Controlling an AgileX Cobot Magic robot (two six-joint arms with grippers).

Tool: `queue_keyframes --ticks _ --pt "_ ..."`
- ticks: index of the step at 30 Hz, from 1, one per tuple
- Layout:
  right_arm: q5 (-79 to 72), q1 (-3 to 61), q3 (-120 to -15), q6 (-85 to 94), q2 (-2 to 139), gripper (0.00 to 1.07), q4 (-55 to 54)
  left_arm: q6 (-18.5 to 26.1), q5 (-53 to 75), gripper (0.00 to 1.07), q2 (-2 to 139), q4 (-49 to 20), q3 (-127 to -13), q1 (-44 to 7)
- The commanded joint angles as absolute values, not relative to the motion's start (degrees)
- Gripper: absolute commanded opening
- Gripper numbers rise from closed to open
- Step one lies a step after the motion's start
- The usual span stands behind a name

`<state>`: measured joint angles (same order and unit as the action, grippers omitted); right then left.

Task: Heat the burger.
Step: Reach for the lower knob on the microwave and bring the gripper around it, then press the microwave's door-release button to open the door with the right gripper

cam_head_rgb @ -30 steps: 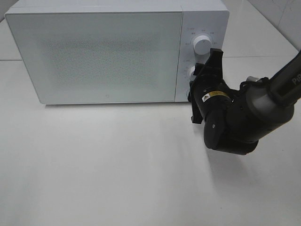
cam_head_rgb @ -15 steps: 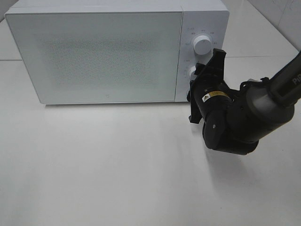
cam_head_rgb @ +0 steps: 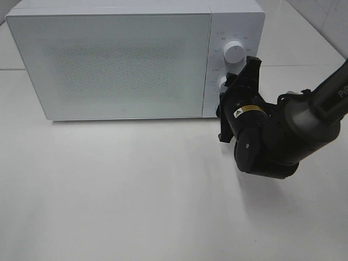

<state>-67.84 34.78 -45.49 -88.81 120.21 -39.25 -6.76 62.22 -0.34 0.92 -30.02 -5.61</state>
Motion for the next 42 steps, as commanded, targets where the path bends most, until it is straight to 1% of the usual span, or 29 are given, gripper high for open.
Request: queue_keyframes --ticks 1,2,3,4,5,11,12,13,14,16,17,18,19,20,22,33,35,38,40,42 --pt "-80.3 35.3 -47.9 -88.8 119.3 0.20 -29.7 -6.9 61.4 0.98 -1.3 0.7 -29.9 -5.5" --pt "-80.3 35.3 -47.9 -87.8 119.3 0.25 -30.4 -6.9 61.4 0.98 -1.3 0.7 -29.9 -5.5" --pt "-80.3 35.3 -47.9 -87.1 119.3 0.29 -30.4 -6.9 61.4 0.98 -1.3 0.7 -29.9 -5.5" --pt "-80.3 35.3 -47.9 -87.1 119.3 0.29 -30.4 -6.9 61.4 0.98 -1.3 0.7 -29.9 -5.5" --pt "-80.3 35.3 -47.9 -85.8 119.3 0.34 -31.0 -6.9 61.4 0.98 -1.3 0.7 -29.9 -5.5" --pt "-80.3 35.3 -47.9 -82.4 119.3 0.44 -33.7 -6.9 61.4 0.98 -1.3 0.7 -29.9 -5.5" --pt "-80.3 35.3 -47.9 -82.4 119.3 0.44 -33.7 -6.9 61.4 0.98 -1.3 0.7 -29.9 -5.5" --pt "-80.3 35.3 -47.9 -81.4 119.3 0.47 -34.3 -6.9 61.4 0.98 -1.3 0.7 -29.9 -5.5" --pt "-80.3 35.3 -47.9 -81.4 119.3 0.47 -34.3 -6.9 61.4 0.98 -1.3 0.7 -29.9 -5.5" --pt "-80.3 35.4 -47.9 -80.3 119.3 0.55 -34.7 -6.9 61.4 0.98 -1.3 0.7 -29.9 -5.5" --pt "-80.3 35.4 -47.9 -80.3 119.3 0.55 -34.7 -6.9 61.4 0.98 -1.3 0.7 -29.9 -5.5" --pt "-80.3 35.4 -47.9 -79.9 119.3 0.61 -34.8 -6.9 61.4 0.98 -1.3 0.7 -29.9 -5.5" --pt "-80.3 35.4 -47.9 -79.6 119.3 0.64 -35.1 -6.9 61.4 0.98 -1.3 0.7 -29.9 -5.5" --pt "-80.3 35.4 -47.9 -79.6 119.3 0.64 -35.1 -6.9 61.4 0.98 -1.3 0.7 -29.9 -5.5" --pt "-79.9 35.5 -47.8 -78.4 119.3 0.71 -35.1 -6.9 61.4 0.98 -1.3 0.7 -29.9 -5.5" --pt "-75.0 36.8 -44.4 -75.5 117.5 0.72 -34.8 -6.9 61.4 0.98 -1.3 0.7 -29.9 -5.5" --pt "-71.7 36.8 -42.1 -71.4 115.3 0.72 -34.5 -6.9 61.4 0.98 -1.3 0.7 -29.9 -5.5" --pt "-70.4 36.8 -41.4 -70.4 114.8 0.72 -34.4 -6.9 61.4 0.98 -1.3 0.7 -29.9 -5.5" --pt "-63.8 36.8 -39.1 -66.3 111.6 0.72 -31.6 -6.9 61.4 0.98 -1.3 0.7 -29.9 -5.5" --pt "-62.2 36.8 -38.7 -65.3 110.9 0.72 -30.9 -6.9 61.4 0.98 -1.3 0.7 -29.9 -5.5"
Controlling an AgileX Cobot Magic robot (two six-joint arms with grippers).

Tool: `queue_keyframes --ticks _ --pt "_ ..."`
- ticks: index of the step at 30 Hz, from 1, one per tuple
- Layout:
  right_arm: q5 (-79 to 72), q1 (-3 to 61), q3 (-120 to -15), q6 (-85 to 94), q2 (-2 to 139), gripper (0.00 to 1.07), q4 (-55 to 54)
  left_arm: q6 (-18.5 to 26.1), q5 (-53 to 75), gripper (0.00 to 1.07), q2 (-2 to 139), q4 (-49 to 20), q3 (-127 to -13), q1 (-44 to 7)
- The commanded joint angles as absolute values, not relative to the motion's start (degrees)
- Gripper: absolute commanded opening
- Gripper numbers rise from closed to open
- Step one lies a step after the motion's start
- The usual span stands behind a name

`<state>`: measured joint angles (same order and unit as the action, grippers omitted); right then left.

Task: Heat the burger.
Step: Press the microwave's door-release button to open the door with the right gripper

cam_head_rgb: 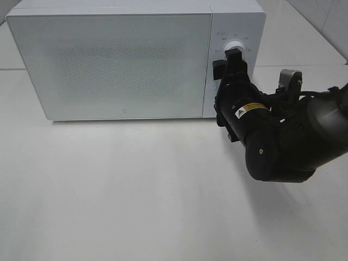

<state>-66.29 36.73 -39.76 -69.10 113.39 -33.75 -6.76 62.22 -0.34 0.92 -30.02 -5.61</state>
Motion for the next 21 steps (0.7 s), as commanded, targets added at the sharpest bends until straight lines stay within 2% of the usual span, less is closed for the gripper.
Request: queue_keyframes --ticks 1,12,17,21 --pt "-58.2 36.6 -38.1 -61.5 109.4 0.72 -28.9 -6.9 61.4 0.98 -1.3 0.7 -29.9 -5.5" --pt "-38.3 36.6 -38.0 -36.3 101.4 0.72 -23.4 -6.9 61.4 0.98 -1.3 0.7 -29.9 -5.5" --pt "-26.6 34.0 -38.0 -21.1 95.6 0.72 -21.5 -6.9 61.4 0.98 -1.3 0.7 -29.9 -5.5" --pt "-20.5 32.4 -38.0 -16.4 92.4 0.72 -19.0 -6.9 61.4 0.98 -1.3 0.7 -29.9 -5.5"
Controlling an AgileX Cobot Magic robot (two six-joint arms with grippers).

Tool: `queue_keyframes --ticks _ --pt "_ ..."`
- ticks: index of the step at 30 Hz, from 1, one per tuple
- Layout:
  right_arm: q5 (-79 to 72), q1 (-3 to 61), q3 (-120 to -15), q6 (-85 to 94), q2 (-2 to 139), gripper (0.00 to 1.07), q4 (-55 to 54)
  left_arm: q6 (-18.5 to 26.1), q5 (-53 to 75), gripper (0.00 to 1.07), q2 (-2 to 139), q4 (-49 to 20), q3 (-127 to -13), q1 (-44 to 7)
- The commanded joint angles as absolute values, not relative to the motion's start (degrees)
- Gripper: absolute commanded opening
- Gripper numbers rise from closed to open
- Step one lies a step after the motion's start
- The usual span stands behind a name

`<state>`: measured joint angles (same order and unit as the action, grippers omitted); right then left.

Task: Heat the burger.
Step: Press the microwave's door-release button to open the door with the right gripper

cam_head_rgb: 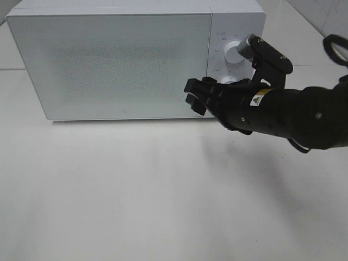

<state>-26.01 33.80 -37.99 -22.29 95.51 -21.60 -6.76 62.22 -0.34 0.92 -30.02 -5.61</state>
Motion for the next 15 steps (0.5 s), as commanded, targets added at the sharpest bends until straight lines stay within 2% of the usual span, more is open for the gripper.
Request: queue_keyframes --ticks 1,7,15 --pt "-18.7 31.9 -38.0 -15.1 91.2 0.72 -18.1 -6.9 61.4 0.98 -1.3 0.7 -29.9 -5.5" --pt "-6.0 30.6 -39.1 -8.1 83.1 0.72 -11.5 -6.9 61.4 0.98 -1.3 0.7 -29.9 -5.5" --pt "9.0 30.6 -41.2 -8.0 75.7 0.72 -5.3 -6.9 61.4 0.98 -1.3 0.7 -29.9 -5.5"
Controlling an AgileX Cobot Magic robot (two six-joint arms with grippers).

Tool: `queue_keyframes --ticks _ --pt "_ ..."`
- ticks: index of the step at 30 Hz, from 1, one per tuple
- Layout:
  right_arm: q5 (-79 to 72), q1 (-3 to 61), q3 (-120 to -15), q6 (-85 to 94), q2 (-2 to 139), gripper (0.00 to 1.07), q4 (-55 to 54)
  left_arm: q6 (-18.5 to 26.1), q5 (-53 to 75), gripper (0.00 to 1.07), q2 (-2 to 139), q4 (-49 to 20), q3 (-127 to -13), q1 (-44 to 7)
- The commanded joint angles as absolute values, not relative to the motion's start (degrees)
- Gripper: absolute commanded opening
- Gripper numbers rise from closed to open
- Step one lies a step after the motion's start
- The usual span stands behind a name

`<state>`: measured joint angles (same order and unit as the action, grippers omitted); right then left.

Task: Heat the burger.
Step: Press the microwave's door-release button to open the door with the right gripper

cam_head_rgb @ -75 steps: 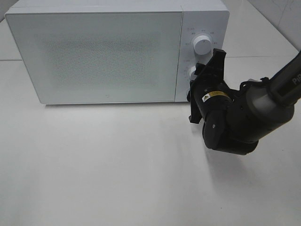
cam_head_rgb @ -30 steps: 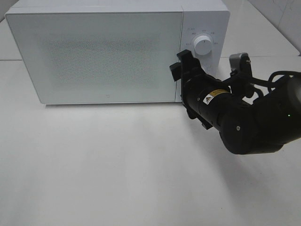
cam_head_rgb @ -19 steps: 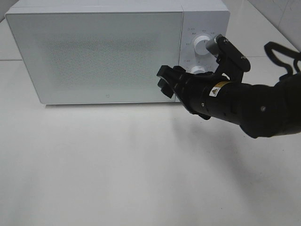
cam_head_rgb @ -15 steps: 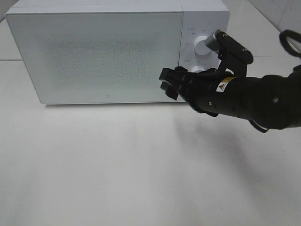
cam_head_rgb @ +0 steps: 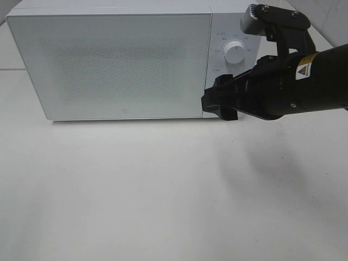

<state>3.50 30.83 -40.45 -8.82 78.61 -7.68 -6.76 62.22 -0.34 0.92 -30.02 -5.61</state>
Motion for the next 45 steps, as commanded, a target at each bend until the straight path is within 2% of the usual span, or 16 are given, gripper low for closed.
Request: queue_keyframes --ticks 1,20,26,30,33,34,37,38,40,42,45 --pt "13.0 30.6 -41.2 -8.0 73.6 0.72 -4.8 -6.9 61.4 0.98 -1.3 0.7 -29.9 -5.5" --pt "41.7 30.7 -41.2 -8.3 48.4 0.72 0.0 -6.9 61.4 0.98 -1.3 0.7 -29.9 -5.5" --pt "45.6 30.7 -41.1 -8.1 43.3 0.72 0.0 -6.9 61.4 0.98 -1.3 0.7 -29.9 -5.5" --pt "48.7 30.3 -41.1 -8.1 35.0 0.72 1.4 -6.9 61.4 0.98 -1.3 0.7 -29.9 -5.5" --pt "51.0 27.2 -41.1 -8.1 31.5 0.72 1.4 -6.9 61.4 0.98 -1.3 0.7 -29.9 -5.5" --pt "52.8 23.5 -41.1 -8.1 28.9 0.72 1.4 -6.9 61.4 0.98 -1.3 0.7 -29.9 -5.5" --pt "53.7 21.6 -41.1 -8.0 27.5 0.72 1.4 -6.9 61.4 0.98 -1.3 0.7 -29.9 -5.5" --pt "54.5 18.5 -41.1 -6.7 24.8 0.72 1.4 -6.9 61.4 0.98 -1.3 0.7 -29.9 -5.5" --pt "54.7 17.0 -41.1 -6.1 23.1 0.72 1.4 -6.9 61.4 0.98 -1.3 0.7 -29.9 -5.5" --pt "55.1 12.8 -41.1 -4.6 17.1 0.72 1.4 -6.9 61.4 0.98 -1.3 0.7 -29.9 -5.5" --pt "55.6 10.1 -41.1 -4.6 12.5 0.72 1.4 -6.9 61.4 0.98 -1.3 0.7 -29.9 -5.5"
